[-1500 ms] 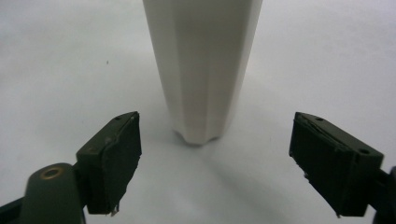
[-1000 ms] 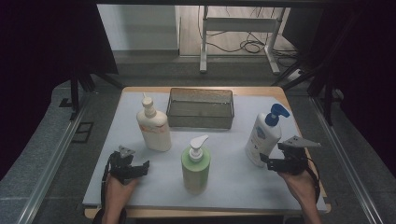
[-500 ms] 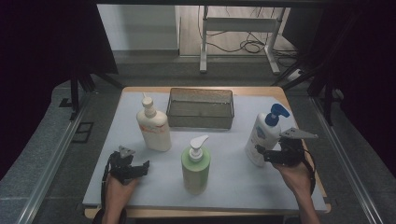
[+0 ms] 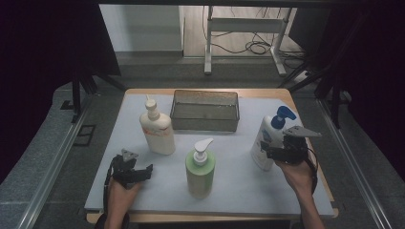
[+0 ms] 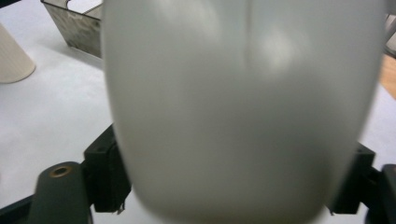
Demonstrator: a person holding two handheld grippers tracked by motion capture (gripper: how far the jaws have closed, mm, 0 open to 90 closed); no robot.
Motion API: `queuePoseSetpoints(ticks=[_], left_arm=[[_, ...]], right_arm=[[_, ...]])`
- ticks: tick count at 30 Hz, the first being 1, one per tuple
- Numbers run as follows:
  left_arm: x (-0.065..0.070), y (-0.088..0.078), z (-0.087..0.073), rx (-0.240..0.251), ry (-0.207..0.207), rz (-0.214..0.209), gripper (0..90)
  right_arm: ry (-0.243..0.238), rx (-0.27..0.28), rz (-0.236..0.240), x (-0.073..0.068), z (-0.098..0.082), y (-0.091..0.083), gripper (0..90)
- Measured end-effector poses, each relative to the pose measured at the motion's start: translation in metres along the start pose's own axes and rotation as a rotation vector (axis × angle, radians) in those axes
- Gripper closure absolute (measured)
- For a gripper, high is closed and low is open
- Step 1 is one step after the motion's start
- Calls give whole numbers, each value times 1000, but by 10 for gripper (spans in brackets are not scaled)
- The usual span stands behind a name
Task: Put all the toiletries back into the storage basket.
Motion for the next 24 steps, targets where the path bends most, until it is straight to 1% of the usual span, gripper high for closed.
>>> queuePoseSetpoints(ticks=[4,7,10,16,24], left_arm=[[0,0,0,0,0,0,129],[0,0,0,1,-2,0,129],[0,0,0,1,-2,0,129],[0,0,0,0,0,0,129],[0,0,0,0,0,0,129]], right_arm=[[-13,-9,-9,-1,2,5,244],[-17,-17,-10,-2,2,7,318],[-17,-17,-17,-2,2,7,349],[-21,-27,-14,-2,2,6,358],[-21,-34,8,-2,2,5,366]])
Point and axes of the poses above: each handheld gripper's, and its own axes: y roughly forward along the jaws, z roughly out of its top, x roughly to its right, the point moved 10 cm from there along y, roughly forward along the jaws, and after that the axes turned 2 degrees about -x, right-handed, at the moved point
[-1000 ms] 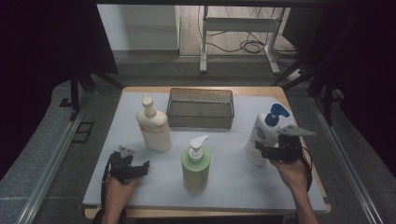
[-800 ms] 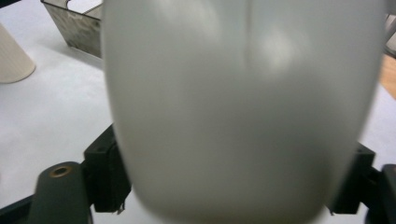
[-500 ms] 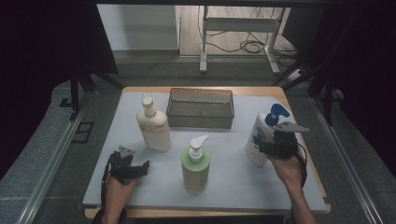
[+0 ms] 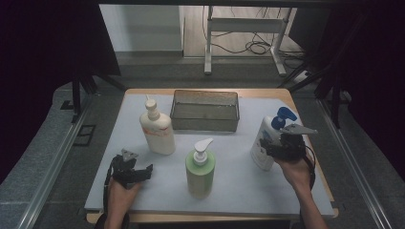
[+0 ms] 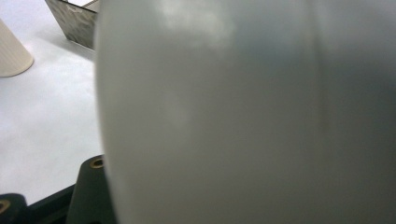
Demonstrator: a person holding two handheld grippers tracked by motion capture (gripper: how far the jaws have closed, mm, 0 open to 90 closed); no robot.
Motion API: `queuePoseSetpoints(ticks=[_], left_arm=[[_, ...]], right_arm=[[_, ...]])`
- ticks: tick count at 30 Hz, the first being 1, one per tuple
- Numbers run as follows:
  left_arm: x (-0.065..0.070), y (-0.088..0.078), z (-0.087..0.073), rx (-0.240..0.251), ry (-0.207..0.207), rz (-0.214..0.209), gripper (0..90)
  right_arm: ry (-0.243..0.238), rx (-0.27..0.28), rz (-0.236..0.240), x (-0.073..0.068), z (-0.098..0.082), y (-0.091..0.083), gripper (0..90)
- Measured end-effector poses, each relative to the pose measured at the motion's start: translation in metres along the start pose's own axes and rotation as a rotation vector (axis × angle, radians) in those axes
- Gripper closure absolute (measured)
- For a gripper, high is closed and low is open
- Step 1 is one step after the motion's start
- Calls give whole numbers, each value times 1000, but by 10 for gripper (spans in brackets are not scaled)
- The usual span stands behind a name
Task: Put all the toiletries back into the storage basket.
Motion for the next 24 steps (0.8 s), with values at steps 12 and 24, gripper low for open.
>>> queuePoseSetpoints(ticks=[12,24], left_arm=[[0,0,0,2,-3,0,129],[0,0,0,2,1,-1,129]], right_arm=[[-9,18,38,-5,13,-9,368],[-61,29,80,-21,41,-11,369]])
Point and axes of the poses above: each handheld gripper's, and its own axes: y roughly forward along the jaws, z roughly out of its top, x roughly to its right, the point moved 10 cm from there along y, roughly forward along the jaws, and after that the axes turned 2 degrees about -x, right-handed, at the moved point
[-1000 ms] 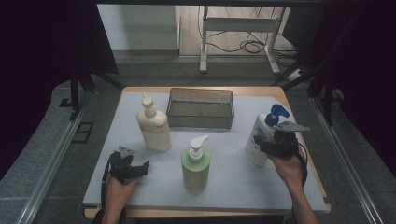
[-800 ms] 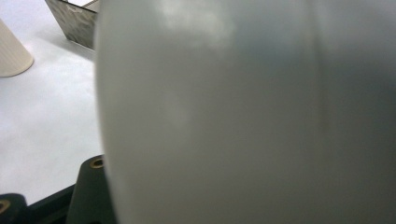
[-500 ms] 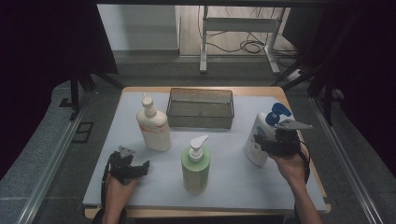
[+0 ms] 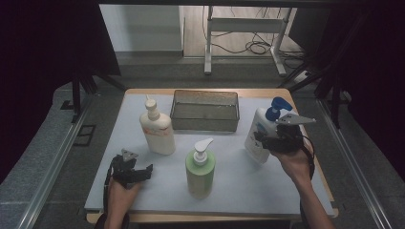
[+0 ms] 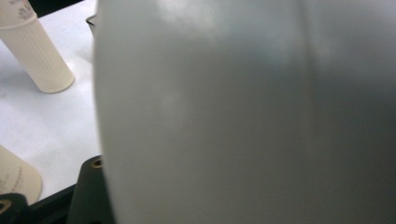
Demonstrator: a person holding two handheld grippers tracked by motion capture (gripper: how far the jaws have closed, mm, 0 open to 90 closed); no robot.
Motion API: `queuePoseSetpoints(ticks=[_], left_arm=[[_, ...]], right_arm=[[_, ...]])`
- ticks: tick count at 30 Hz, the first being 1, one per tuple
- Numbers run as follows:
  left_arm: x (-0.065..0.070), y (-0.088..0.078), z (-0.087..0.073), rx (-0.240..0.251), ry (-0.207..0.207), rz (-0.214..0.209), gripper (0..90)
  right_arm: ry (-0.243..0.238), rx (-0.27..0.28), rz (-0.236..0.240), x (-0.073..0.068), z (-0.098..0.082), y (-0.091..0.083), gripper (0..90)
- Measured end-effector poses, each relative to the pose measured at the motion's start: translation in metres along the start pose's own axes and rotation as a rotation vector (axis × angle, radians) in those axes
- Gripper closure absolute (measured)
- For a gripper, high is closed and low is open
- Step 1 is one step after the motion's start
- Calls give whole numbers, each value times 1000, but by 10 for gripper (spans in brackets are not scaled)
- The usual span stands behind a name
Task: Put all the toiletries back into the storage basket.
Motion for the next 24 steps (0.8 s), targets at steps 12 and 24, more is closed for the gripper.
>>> queuePoseSetpoints(ticks=[12,24], left_arm=[[0,0,0,0,0,0,129],[0,0,0,0,1,0,129]], right_arm=[[2,1,81,-16,28,13,369],[-26,-1,97,-28,57,26,370]])
Point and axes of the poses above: each handheld gripper's, and its own axes: y roughly forward along the jaws, z roughly out of its top, x roughly to its right, the point moved 10 cm from there along y, roughly forward along the jaws, and after that the axes turned 2 degrees about -x, right-handed, at the moved point
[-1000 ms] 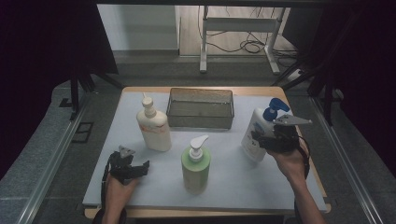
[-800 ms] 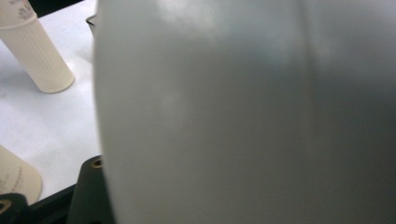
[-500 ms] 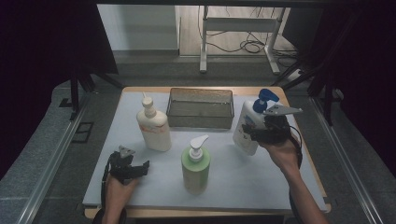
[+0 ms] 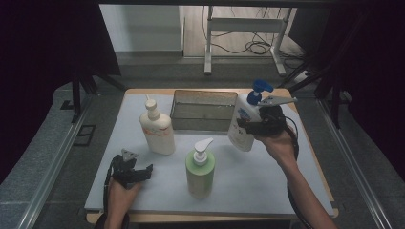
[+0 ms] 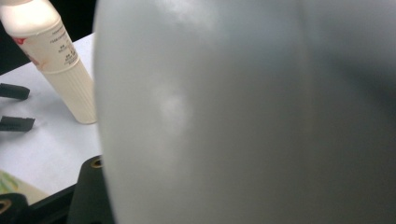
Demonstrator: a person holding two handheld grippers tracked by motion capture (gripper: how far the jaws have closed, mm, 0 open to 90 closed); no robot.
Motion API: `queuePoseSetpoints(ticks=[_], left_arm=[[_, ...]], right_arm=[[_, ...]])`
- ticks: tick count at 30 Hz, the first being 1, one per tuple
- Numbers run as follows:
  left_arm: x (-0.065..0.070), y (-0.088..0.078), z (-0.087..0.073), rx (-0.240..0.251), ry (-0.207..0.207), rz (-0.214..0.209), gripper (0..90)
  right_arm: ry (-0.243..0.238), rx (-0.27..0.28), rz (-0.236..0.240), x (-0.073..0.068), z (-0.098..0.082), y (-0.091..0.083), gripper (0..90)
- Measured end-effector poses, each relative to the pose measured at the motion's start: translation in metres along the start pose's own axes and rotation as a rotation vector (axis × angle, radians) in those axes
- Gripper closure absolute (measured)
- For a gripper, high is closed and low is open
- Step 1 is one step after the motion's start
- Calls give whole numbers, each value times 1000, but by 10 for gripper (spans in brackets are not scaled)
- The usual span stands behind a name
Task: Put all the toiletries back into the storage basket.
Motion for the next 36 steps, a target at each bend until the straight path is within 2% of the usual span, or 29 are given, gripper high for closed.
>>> queuePoseSetpoints(ticks=[22,36], left_arm=[[0,0,0,1,-1,0,129],[0,0,0,1,-2,-1,128]], right_arm=[[-28,13,7,-17,48,31,371],[-40,11,-9,-23,70,53,371]])
Point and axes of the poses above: each handheld gripper's, and its own axes: y roughly forward along the jaws, z roughly out of its top, x roughly to its right, the point moved 10 cm from there along y, roughly forward along the jaws, and after that the axes turned 2 degrees about -x, right-handed, at the moved point
